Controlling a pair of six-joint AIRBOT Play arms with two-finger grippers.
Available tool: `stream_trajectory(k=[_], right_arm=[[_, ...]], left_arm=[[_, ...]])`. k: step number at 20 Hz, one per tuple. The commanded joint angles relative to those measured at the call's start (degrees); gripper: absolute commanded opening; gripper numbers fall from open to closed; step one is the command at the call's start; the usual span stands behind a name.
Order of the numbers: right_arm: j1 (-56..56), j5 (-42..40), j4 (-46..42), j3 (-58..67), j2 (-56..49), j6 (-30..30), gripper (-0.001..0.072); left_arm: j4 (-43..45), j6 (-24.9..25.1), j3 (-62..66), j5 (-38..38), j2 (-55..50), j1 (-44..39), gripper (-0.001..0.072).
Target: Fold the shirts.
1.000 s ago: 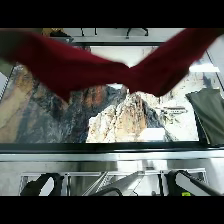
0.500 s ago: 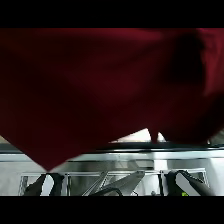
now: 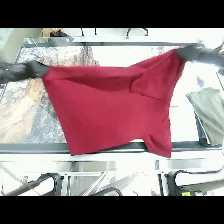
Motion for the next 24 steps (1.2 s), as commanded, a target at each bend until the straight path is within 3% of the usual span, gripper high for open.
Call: stream_trajectory(k=[1,6,8,11,15,20,24], right_arm=[[1.9,-3.9,-1.2,-0.8,-14.5,-1.6,0.0027],[4.8,-17.9,2.6,-0.2,-24.2,-8.5,0.0027],[5.0,-22.6,3.3,2.1,-24.3,-10.7,0.0027],[4.7,-22.5,1.6,6.3,-24.3,-11.0,0.0026],[4.7,-19.2,-7.8,7.0,-24.3,-10.6,0.0026],[4.7,-18.8,-24.3,6.9,-24.3,-2.4,0.0027],[4.7,-18.9,-27.0,6.9,-24.3,-1.9,0.0027]], left_arm=[[6.1,0.8,3.5,3.1,-18.1,-2.5,0.0011],[6.1,-1.1,21.7,0.0,-35.8,-2.7,0.0010],[6.1,-2.5,29.4,-0.5,-38.5,-2.6,0.0010],[6.2,-4.0,35.9,-0.6,-38.8,-3.1,0.0010],[6.7,-4.3,31.4,-1.9,-37.1,-4.6,0.0010],[11.6,-4.5,24.1,-1.5,-37.1,-6.6,0.0010],[20.7,-7.3,22.1,-1.4,-37.2,-8.7,0.0011]])
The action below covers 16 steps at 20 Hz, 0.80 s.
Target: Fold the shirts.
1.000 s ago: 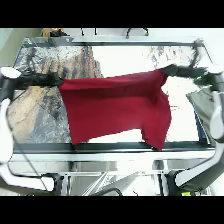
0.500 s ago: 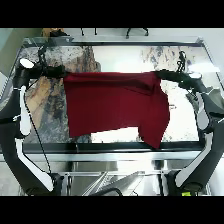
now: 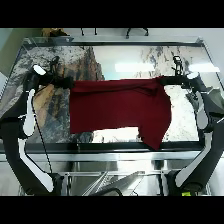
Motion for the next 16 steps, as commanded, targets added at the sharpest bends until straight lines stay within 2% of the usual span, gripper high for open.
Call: stream_trajectory(k=[1,5,9,10,11,12,13,16], right_arm=[[0.0,0.0,-5.1,0.0,0.0,1.6,0.0027],[0.7,0.0,-5.2,0.0,0.0,1.6,0.0027],[1.2,2.0,-6.4,0.0,0.0,1.6,0.0029],[1.2,2.6,-7.3,0.0,0.0,1.6,0.0060],[1.1,3.1,-8.3,0.0,0.2,3.1,0.0220],[1.0,3.5,-10.8,0.1,0.7,6.0,0.0315],[1.0,3.9,-15.2,0.1,1.9,9.8,0.0321],[-0.2,7.1,-26.5,0.1,9.1,23.2,0.0334]], left_arm=[[7.0,-2.4,-1.6,0.2,-0.1,-1.8,0.0010],[6.8,-2.4,-1.6,3.9,-0.1,-3.7,0.0011],[6.9,-2.3,-1.6,4.5,-0.2,-4.8,0.0012],[6.9,-2.4,-1.6,4.0,-0.2,-4.8,0.0014],[6.9,-2.4,-1.5,3.0,-0.1,-4.8,0.0075],[6.9,-2.4,-1.0,1.0,-0.2,-4.7,0.0490],[6.9,-3.3,0.0,-1.2,-0.2,-4.2,0.0703],[6.8,-9.7,8.0,-12.5,-0.1,-0.9,0.0700]])
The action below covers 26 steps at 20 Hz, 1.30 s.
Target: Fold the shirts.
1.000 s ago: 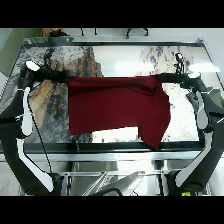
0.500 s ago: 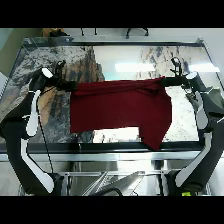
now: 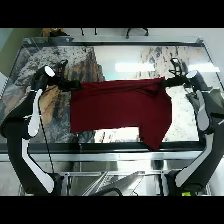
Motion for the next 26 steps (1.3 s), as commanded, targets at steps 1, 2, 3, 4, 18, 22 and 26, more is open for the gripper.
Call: stream_trajectory(k=[1,2,3,4,18,22,26], right_arm=[[-1.9,5.4,-11.5,0.1,7.4,15.8,0.0419],[-3.4,8.5,-11.8,0.0,9.6,19.3,0.0513],[-5.4,12.8,-11.8,0.0,11.2,22.2,0.0509],[-7.4,16.8,-11.5,-0.7,12.2,24.3,0.0507],[-17.9,28.1,-1.9,-41.4,33.6,24.7,0.0370],[-18.3,29.6,-2.3,-43.1,35.5,24.7,0.0375],[-18.3,26.6,-2.3,-49.7,35.3,24.9,0.0527]], left_arm=[[-0.4,-6.7,7.7,-13.9,0.3,3.7,0.0700],[-0.7,-8.5,8.9,-18.3,0.7,5.0,0.0700],[-0.6,-9.6,8.0,-22.0,1.7,6.0,0.0700],[-0.6,-10.1,5.2,-24.6,3.2,6.7,0.0699],[-2.1,-6.0,-45.3,-4.3,19.2,3.2,0.0601],[-15.8,0.5,-45.3,-5.2,19.3,3.1,0.0571],[-19.9,5.4,-45.2,-6.1,19.3,1.8,0.0012]])
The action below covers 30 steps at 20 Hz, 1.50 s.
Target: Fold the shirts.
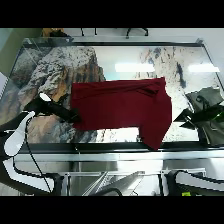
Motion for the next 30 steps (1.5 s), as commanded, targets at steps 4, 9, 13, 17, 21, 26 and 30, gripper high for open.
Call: stream_trajectory(k=[4,9,13,17,21,26,30], right_arm=[[0.0,-7.9,1.4,-11.0,0.2,-2.4,0.0526],[0.0,-11.5,9.5,-12.5,-5.6,-11.1,0.0523],[0.2,-8.4,18.9,-12.5,-9.7,-17.5,0.0426],[0.0,-3.5,20.6,-11.9,-7.8,-21.0,0.0023],[-0.1,-2.1,9.3,-11.2,-2.6,-11.8,0.0027],[-0.1,0.8,-2.4,-14.3,8.1,-2.2,0.0027],[0.0,0.1,12.0,-13.4,14.1,-7.5,0.0027]], left_arm=[[-5.4,3.6,0.0,-1.7,0.3,-0.2,0.0011],[-5.4,3.6,0.0,-1.8,0.3,0.6,0.0011],[-5.4,3.6,0.0,-2.3,0.3,0.6,0.0011],[-5.0,3.7,0.1,-5.0,0.7,1.3,0.0011],[1.3,1.6,0.0,-7.4,4.4,6.2,0.0011],[9.0,0.7,-4.5,-10.6,10.2,12.1,0.0011],[8.7,1.8,-10.4,-10.5,13.7,13.4,0.0011]])
